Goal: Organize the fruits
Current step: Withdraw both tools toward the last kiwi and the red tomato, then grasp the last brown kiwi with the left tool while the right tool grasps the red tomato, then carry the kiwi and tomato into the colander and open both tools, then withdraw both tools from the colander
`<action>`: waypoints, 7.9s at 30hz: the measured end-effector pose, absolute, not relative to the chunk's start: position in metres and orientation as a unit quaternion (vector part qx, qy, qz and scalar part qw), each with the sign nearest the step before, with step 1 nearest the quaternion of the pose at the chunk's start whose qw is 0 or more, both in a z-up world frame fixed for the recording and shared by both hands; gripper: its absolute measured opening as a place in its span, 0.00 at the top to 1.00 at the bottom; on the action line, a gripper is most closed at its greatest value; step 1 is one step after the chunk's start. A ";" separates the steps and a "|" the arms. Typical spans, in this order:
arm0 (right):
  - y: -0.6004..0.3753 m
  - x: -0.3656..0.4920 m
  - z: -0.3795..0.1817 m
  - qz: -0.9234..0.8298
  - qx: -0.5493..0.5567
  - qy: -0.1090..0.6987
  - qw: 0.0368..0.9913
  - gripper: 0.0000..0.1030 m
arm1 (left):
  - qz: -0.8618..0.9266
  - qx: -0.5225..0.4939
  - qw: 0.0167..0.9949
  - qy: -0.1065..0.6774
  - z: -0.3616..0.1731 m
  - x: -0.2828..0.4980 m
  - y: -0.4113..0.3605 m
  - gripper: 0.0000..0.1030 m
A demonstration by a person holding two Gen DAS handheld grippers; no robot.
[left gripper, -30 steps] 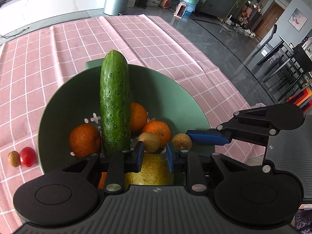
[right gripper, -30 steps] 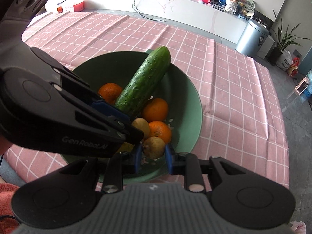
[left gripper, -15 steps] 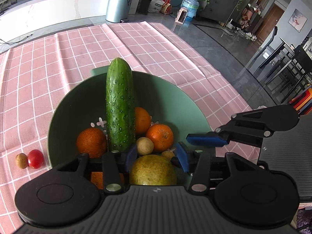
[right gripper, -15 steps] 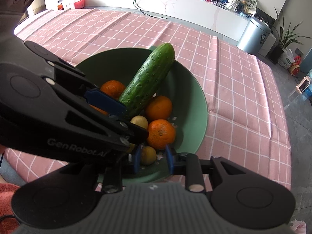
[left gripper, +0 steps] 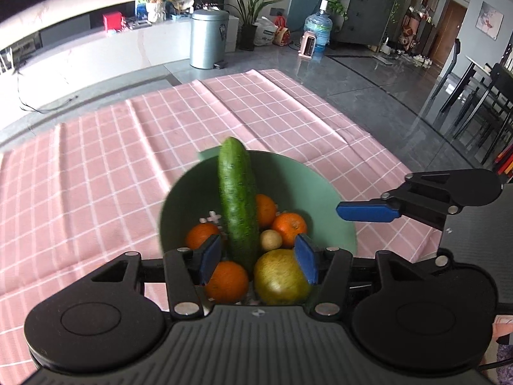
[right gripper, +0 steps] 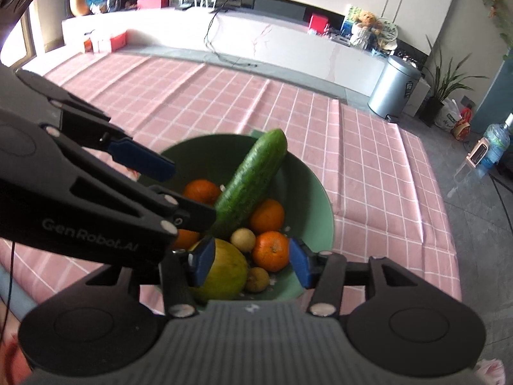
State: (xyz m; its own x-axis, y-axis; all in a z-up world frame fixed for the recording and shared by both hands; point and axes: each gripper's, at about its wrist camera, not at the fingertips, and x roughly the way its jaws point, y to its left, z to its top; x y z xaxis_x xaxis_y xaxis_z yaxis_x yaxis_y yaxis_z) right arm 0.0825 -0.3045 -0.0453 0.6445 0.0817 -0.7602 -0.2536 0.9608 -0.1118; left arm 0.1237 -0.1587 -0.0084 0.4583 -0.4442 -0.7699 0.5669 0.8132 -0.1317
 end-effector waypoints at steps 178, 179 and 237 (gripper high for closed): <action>-0.322 0.094 -0.097 -0.026 0.064 0.424 0.903 0.79 | -0.261 0.120 0.831 0.476 -0.071 0.166 -0.181 0.66; -0.322 0.094 -0.097 -0.027 0.063 0.422 0.904 0.77 | -0.261 0.122 0.831 0.476 -0.070 0.166 -0.181 0.63; -0.229 -0.039 -0.057 -0.014 0.035 0.272 0.961 0.36 | -0.077 0.118 0.943 0.301 -0.035 0.018 -0.056 0.17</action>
